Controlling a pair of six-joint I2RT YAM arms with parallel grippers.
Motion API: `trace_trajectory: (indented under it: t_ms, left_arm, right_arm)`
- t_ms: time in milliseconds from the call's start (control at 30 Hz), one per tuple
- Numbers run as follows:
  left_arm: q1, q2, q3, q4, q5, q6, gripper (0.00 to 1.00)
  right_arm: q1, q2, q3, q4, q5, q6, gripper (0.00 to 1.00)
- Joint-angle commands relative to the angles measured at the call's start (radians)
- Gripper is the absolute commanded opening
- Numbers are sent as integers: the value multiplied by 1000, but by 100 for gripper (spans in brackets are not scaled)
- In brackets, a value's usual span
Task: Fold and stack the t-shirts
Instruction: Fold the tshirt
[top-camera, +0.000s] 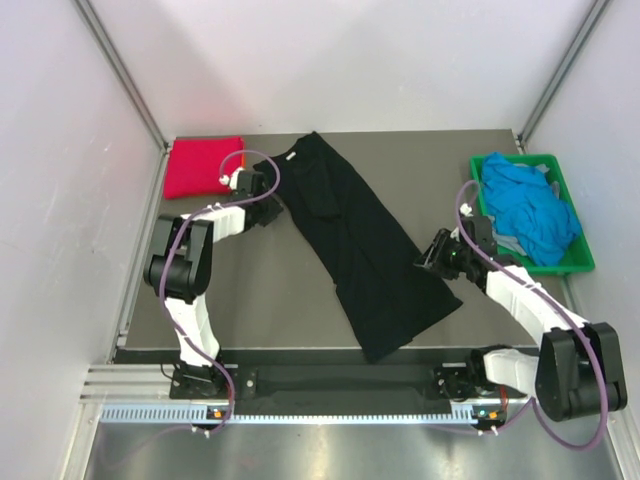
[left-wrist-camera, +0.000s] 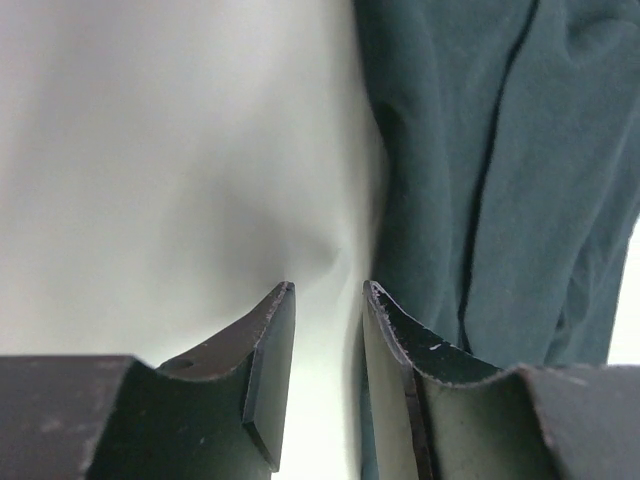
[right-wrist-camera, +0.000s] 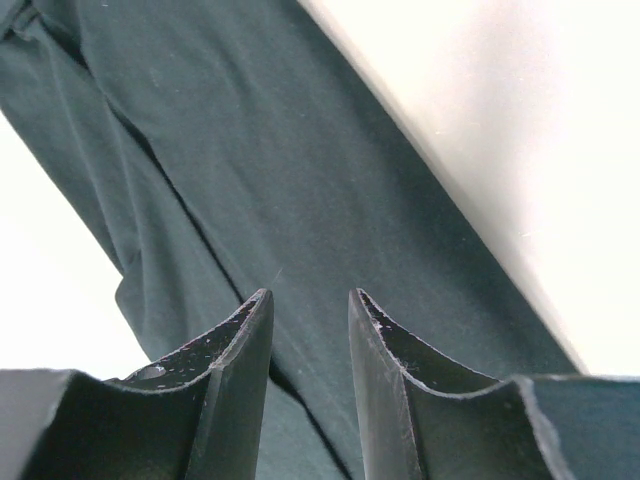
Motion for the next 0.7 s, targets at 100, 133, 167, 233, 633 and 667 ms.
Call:
trace_trajectory:
  t_ms: [100,133,167,233,633,667]
  left_arm:
    - [-7,-15,-33,164,69,-10,39]
    - [-7,-7,-36,184,77,-13,39]
    - [-7,-1,-37,197,84,-10,39]
    - [-7,19,-37,227,98,-4,39]
    - [-7,50,-48,296,114,-11,40]
    - [-7,53,-44,292,111,-10,40]
  right_arm:
    - [19,-53,12,15,7,0,37]
    - [19,-56,16,0,10,-3,37]
    - [19,-59,19,-4,13,-6,37]
    - [19,-70,22,-14,21,-11,37]
    - [22,-49,20,-2,21,-5,38]
    - [22,-45,17,0,21,-5,38]
